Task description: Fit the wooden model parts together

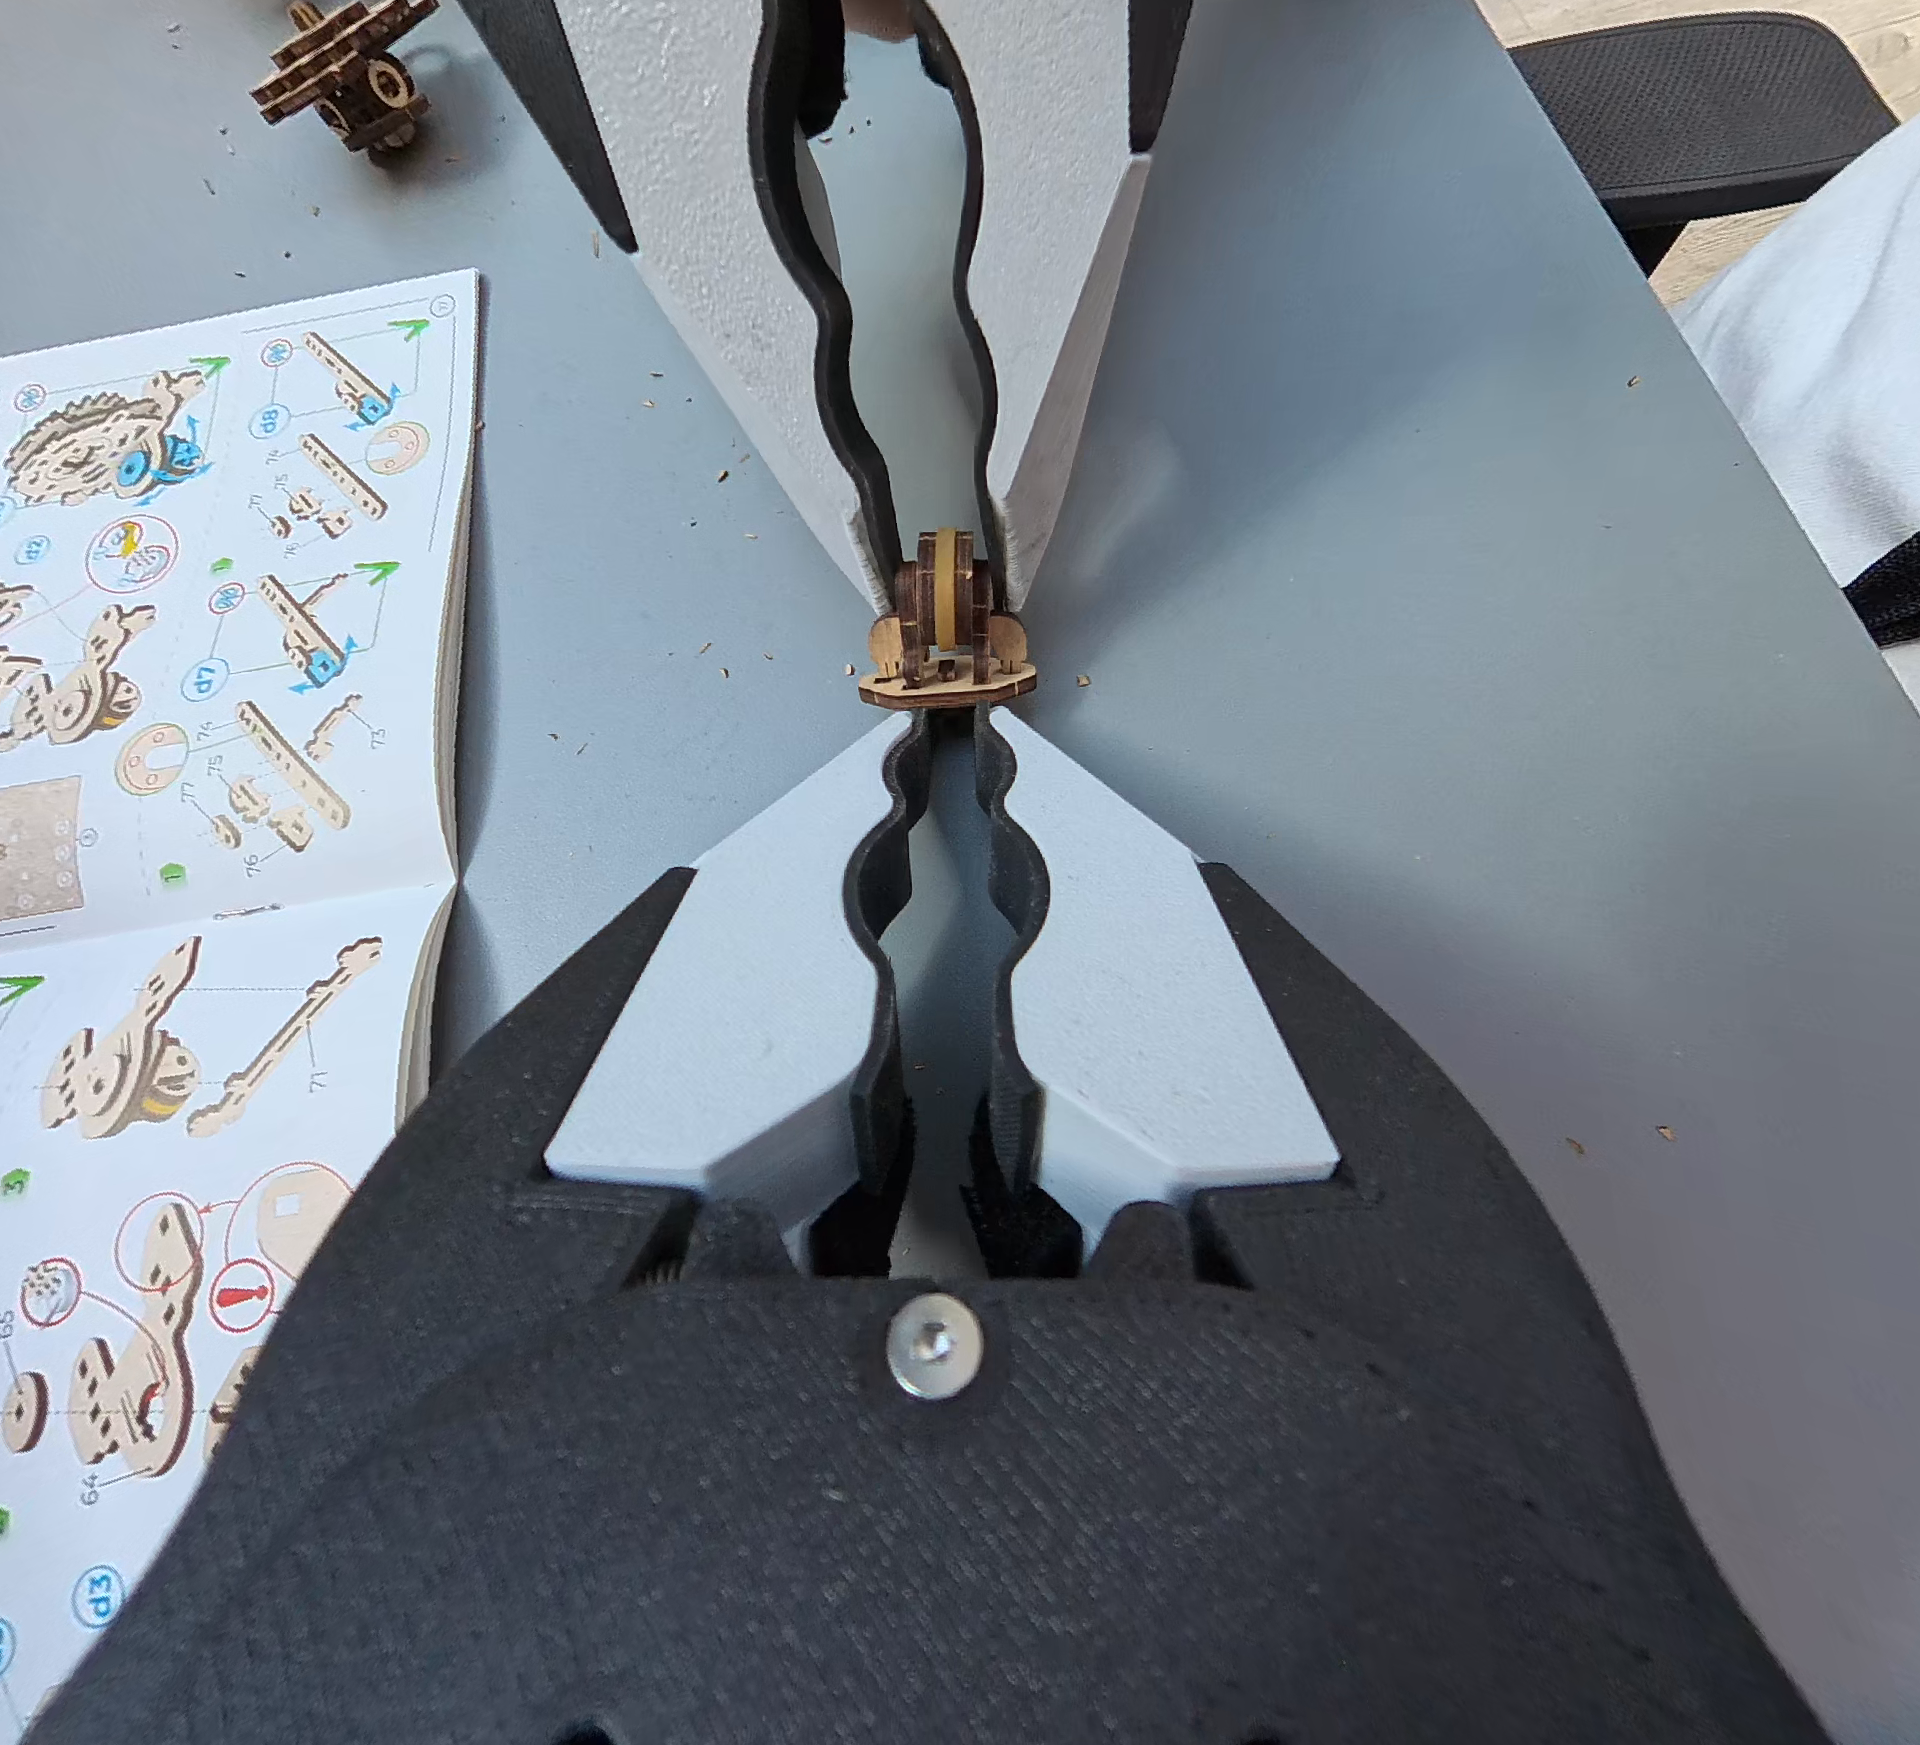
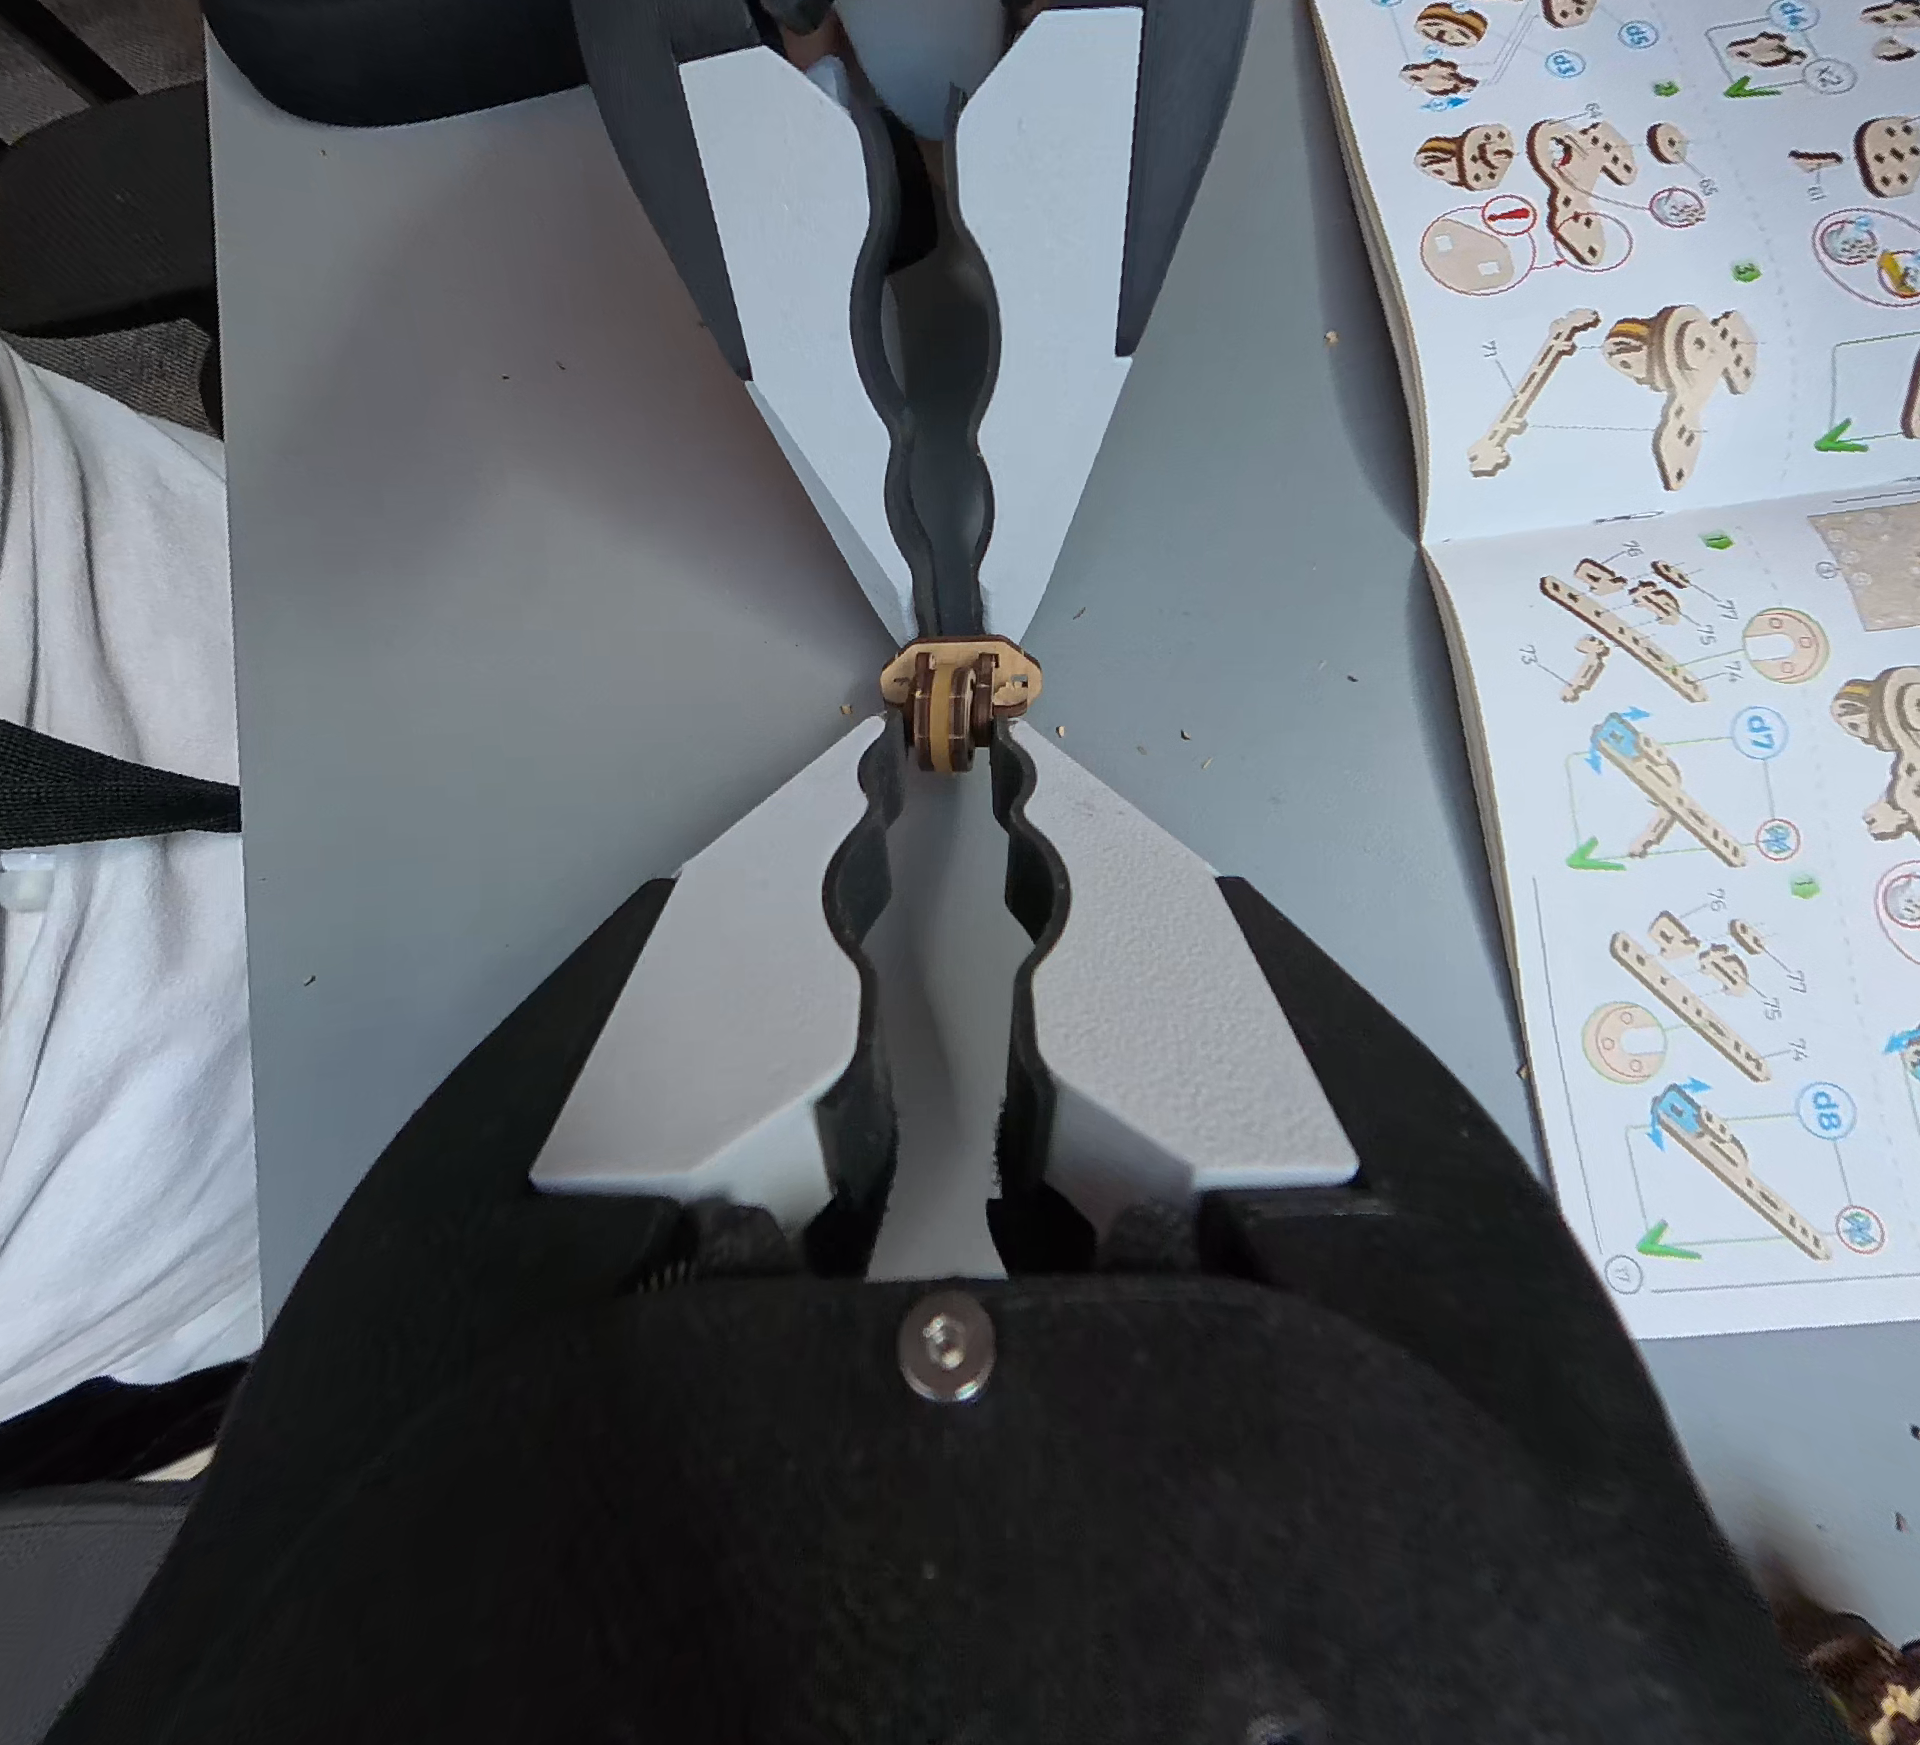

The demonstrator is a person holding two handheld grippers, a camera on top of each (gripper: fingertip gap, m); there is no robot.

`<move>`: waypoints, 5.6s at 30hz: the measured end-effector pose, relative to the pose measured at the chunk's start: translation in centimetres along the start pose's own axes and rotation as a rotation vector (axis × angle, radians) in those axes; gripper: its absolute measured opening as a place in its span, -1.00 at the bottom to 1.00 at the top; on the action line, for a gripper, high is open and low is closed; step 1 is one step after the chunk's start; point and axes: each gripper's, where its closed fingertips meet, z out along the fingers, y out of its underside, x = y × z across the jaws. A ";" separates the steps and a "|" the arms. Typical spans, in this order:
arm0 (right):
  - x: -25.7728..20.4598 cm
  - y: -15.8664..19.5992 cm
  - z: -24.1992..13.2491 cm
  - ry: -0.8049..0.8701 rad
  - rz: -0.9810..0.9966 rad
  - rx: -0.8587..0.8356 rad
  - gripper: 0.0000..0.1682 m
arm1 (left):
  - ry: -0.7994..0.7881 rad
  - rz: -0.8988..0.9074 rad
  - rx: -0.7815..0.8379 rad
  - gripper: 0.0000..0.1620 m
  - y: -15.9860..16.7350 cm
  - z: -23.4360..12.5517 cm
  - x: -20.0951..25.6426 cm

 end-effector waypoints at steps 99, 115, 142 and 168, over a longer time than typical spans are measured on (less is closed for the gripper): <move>0.2 0.3 0.8 -0.073 0.097 -0.015 -0.83 | -0.009 0.001 0.000 -0.83 0.1 -0.2 0.2; 0.1 0.3 0.9 0.044 0.012 -0.108 -0.83 | -0.021 -0.004 -0.001 -0.84 0.0 -0.2 0.3; 0.2 0.1 1.0 0.051 -0.062 -0.110 -0.83 | -0.063 0.020 -0.003 -0.85 0.0 -0.2 0.3; -0.6 0.5 0.9 -0.033 -0.183 -0.224 -0.84 | -0.092 0.160 -0.004 -0.88 -0.3 0.0 0.9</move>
